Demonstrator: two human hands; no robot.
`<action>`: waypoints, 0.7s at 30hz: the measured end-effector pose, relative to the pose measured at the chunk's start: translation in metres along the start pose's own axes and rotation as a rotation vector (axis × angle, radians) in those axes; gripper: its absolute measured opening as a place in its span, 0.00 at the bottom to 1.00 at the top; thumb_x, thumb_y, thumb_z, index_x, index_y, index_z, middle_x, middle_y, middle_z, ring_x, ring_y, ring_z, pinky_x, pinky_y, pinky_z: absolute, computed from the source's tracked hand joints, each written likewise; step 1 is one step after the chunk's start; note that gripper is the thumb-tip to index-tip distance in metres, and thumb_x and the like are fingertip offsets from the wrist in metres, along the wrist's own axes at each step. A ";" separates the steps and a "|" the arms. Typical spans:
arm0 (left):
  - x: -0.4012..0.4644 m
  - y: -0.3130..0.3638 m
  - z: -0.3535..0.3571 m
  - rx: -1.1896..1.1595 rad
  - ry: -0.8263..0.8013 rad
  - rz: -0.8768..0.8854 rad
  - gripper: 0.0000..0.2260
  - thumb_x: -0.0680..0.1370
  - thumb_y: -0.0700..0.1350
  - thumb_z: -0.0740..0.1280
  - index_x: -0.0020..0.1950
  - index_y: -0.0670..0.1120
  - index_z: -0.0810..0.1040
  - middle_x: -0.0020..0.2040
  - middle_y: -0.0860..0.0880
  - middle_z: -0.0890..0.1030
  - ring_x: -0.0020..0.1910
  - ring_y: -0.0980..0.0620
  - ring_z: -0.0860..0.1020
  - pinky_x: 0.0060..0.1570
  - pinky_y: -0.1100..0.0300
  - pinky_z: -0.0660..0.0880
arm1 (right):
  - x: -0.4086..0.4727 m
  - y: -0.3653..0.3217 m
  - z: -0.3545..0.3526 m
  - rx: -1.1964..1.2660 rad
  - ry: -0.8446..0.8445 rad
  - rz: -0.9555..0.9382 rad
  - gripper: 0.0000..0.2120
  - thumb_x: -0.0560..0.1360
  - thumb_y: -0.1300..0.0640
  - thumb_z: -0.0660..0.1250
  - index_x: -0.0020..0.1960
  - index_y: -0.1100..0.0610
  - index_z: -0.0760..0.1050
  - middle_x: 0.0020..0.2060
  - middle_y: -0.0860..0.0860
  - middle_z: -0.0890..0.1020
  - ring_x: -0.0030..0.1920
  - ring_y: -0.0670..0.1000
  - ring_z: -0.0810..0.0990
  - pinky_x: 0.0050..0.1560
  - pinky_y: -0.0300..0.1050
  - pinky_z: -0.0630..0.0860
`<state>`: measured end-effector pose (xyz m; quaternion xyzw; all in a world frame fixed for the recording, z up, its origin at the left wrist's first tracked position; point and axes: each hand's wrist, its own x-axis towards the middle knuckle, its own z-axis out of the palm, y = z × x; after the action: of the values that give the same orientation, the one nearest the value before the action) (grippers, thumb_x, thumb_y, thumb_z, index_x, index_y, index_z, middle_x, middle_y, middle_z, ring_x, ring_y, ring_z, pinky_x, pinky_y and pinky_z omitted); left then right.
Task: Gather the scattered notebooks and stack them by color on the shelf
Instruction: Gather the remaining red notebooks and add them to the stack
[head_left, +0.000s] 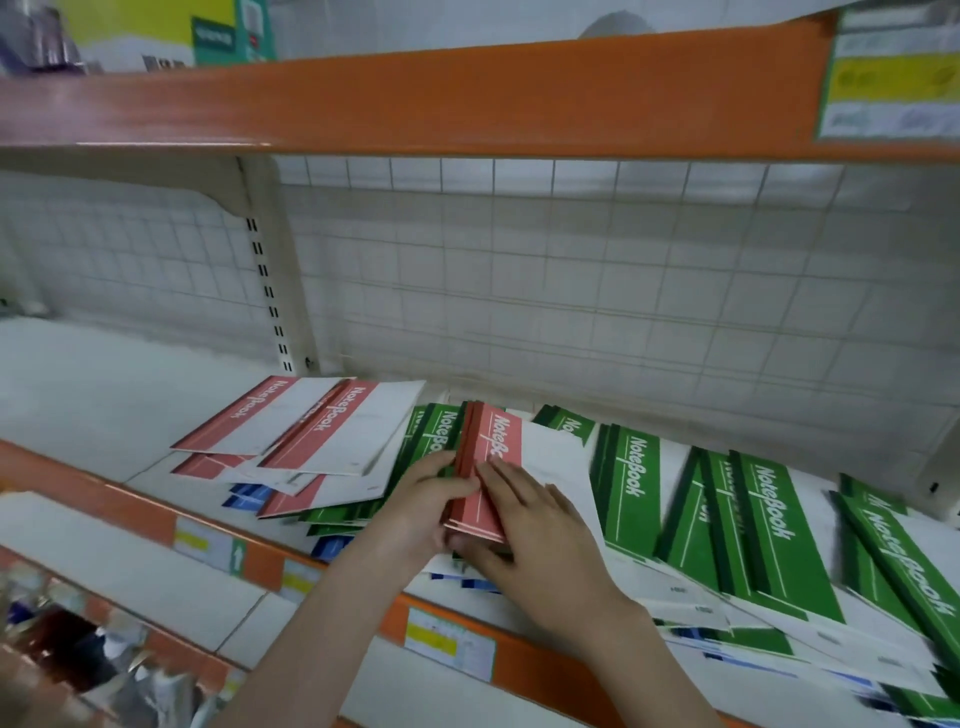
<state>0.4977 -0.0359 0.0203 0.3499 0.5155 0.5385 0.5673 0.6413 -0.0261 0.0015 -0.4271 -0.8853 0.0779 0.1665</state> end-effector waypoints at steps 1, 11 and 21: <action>-0.003 0.000 -0.002 -0.024 -0.008 0.011 0.16 0.77 0.35 0.64 0.64 0.43 0.75 0.48 0.42 0.83 0.40 0.47 0.83 0.32 0.58 0.77 | 0.001 -0.002 -0.001 -0.019 0.005 -0.012 0.35 0.78 0.38 0.54 0.78 0.51 0.47 0.77 0.47 0.52 0.76 0.46 0.51 0.75 0.49 0.51; -0.017 0.006 -0.044 -0.209 0.066 0.141 0.14 0.76 0.32 0.62 0.46 0.46 0.84 0.42 0.45 0.85 0.37 0.48 0.84 0.32 0.59 0.79 | 0.021 -0.042 0.000 -0.070 -0.035 -0.084 0.32 0.79 0.52 0.55 0.78 0.50 0.43 0.78 0.46 0.47 0.77 0.47 0.47 0.75 0.52 0.43; 0.010 0.019 -0.093 -0.274 0.117 0.122 0.13 0.76 0.30 0.61 0.46 0.44 0.83 0.40 0.45 0.85 0.35 0.49 0.84 0.30 0.59 0.79 | 0.072 -0.071 0.018 -0.108 -0.088 -0.086 0.30 0.79 0.54 0.52 0.78 0.50 0.42 0.78 0.47 0.47 0.77 0.48 0.45 0.75 0.55 0.42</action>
<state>0.4026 -0.0372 0.0155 0.2679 0.4471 0.6568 0.5449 0.5409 -0.0139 0.0216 -0.3930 -0.9123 0.0415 0.1074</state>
